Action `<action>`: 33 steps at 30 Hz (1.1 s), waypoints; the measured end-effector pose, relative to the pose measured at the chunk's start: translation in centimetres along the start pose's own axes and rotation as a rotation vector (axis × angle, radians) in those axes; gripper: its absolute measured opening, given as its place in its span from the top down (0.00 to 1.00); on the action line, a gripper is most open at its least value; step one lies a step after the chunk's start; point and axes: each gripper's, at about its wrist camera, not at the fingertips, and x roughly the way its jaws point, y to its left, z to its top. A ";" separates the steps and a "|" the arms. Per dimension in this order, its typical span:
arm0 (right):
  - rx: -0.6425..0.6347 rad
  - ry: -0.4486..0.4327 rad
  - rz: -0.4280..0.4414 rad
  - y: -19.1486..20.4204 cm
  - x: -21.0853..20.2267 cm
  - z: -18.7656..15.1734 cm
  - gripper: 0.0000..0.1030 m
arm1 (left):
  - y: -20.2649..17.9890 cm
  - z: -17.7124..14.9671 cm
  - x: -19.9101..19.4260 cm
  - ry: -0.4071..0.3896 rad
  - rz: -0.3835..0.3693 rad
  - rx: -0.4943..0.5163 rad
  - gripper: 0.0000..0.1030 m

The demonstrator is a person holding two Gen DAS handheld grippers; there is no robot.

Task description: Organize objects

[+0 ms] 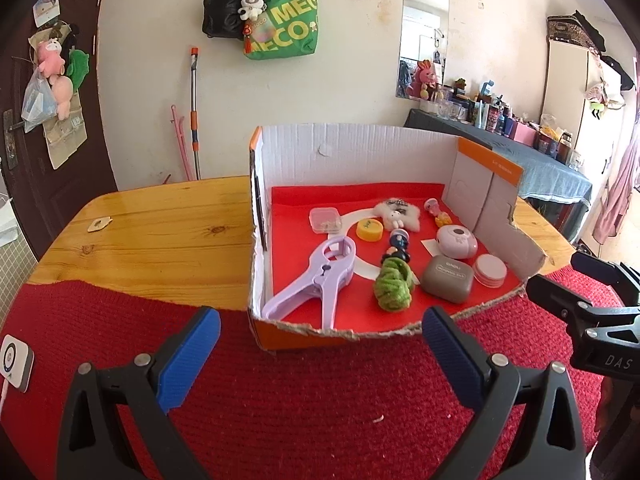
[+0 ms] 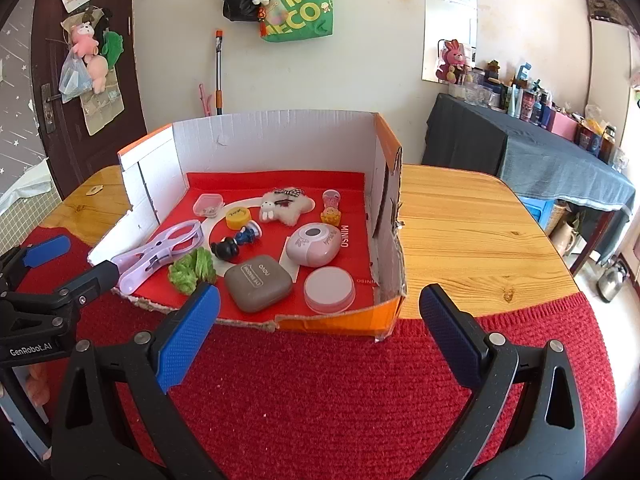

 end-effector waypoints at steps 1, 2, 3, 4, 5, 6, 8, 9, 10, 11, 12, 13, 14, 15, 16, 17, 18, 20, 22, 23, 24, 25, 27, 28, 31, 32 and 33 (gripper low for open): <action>0.002 0.009 -0.002 0.0 -0.2 -0.4 0.01 | 0.0 -0.4 -0.2 0.013 -0.009 -0.002 0.00; 0.005 0.021 -0.003 0.1 -0.3 -0.7 0.01 | 0.0 -0.7 -0.3 0.024 -0.015 -0.004 0.00; 0.009 0.039 0.000 0.1 -0.3 -1.1 0.01 | 0.0 -1.1 -0.3 0.039 -0.022 -0.008 0.00; 0.014 0.057 0.004 0.1 -0.2 -1.6 0.01 | 0.0 -1.4 -0.3 0.050 -0.027 -0.012 0.00; 0.019 0.072 0.007 0.1 -0.1 -1.9 0.01 | -0.1 -1.7 -0.2 0.063 -0.033 -0.016 0.00; 0.023 0.088 0.009 0.1 0.1 -2.3 0.01 | -0.1 -2.0 -0.1 0.074 -0.038 -0.018 0.00; 0.024 0.119 0.004 0.2 0.6 -3.0 0.01 | -0.4 -2.6 0.2 0.093 -0.037 -0.014 0.00; 0.024 0.135 -0.004 0.3 0.9 -3.3 0.01 | -0.5 -2.9 0.4 0.103 -0.031 -0.009 0.00; 0.022 0.149 -0.009 0.3 1.2 -3.6 0.01 | -0.6 -3.1 0.7 0.114 -0.025 -0.002 0.00; 0.019 0.164 -0.015 0.4 1.5 -3.8 0.01 | -0.7 -3.4 1.1 0.128 -0.014 0.002 0.00; 0.017 0.178 -0.025 0.5 1.8 -4.0 0.01 | -0.7 -3.6 1.4 0.139 -0.006 0.002 0.00; 0.015 0.194 -0.035 0.5 2.1 -4.2 0.01 | -0.7 -3.8 1.7 0.147 0.002 0.002 0.00; 0.014 0.208 -0.044 0.6 2.4 -4.3 0.01 | -0.7 -3.9 2.0 0.154 0.011 0.001 0.00; 0.015 0.223 -0.053 0.5 2.7 -4.5 0.01 | -0.7 -4.0 2.2 0.161 0.021 -0.001 0.00; 0.019 0.240 -0.059 0.4 2.9 -4.6 0.01 | -0.7 -4.1 2.3 0.168 0.028 -0.004 0.00; 0.023 0.253 -0.061 0.3 3.1 -4.6 0.01 | -0.6 -4.1 2.5 0.177 0.033 -0.007 0.00; 0.026 0.268 -0.061 0.2 3.3 -4.7 0.01 | -0.6 -4.1 2.7 0.185 0.036 -0.010 0.00; 0.034 0.273 -0.063 0.1 3.4 -4.7 0.01 | -0.6 -4.1 3.1 0.208 0.036 -0.011 0.00; 0.035 0.275 -0.068 0.1 3.4 -4.7 0.00 | -0.5 -4.2 3.5 0.226 0.046 -0.012 0.00; 0.037 0.276 -0.071 0.1 3.4 -4.7 0.00 | -0.5 -4.2 3.5 0.226 0.048 -0.013 0.00; 0.039 0.276 -0.072 0.1 3.4 -4.7 0.00 | -0.5 -4.2 3.5 0.228 0.048 -0.016 0.00; 0.039 0.276 -0.073 0.1 3.4 -4.7 0.00 | -0.5 -4.2 3.6 0.230 0.052 -0.018 0.00; 0.042 0.275 -0.073 0.1 3.3 -4.8 0.00 | -0.6 -4.2 3.6 0.231 0.057 -0.020 0.00; 0.042 0.275 -0.074 0.1 3.4 -4.8 0.00 | -0.6 -4.2 3.6 0.230 0.060 -0.022 0.00; 0.044 0.275 -0.074 0.1 3.4 -4.7 0.00 | -0.6 -4.2 3.7 0.233 0.068 -0.022 0.00; 0.044 0.275 -0.074 0.1 3.4 -4.7 0.00 | -0.6 -4.1 3.7 0.233 0.070 -0.024 0.00; 0.045 0.275 -0.074 0.1 3.4 -4.7 0.00 | -0.6 -4.1 3.7 0.232 0.071 -0.024 0.00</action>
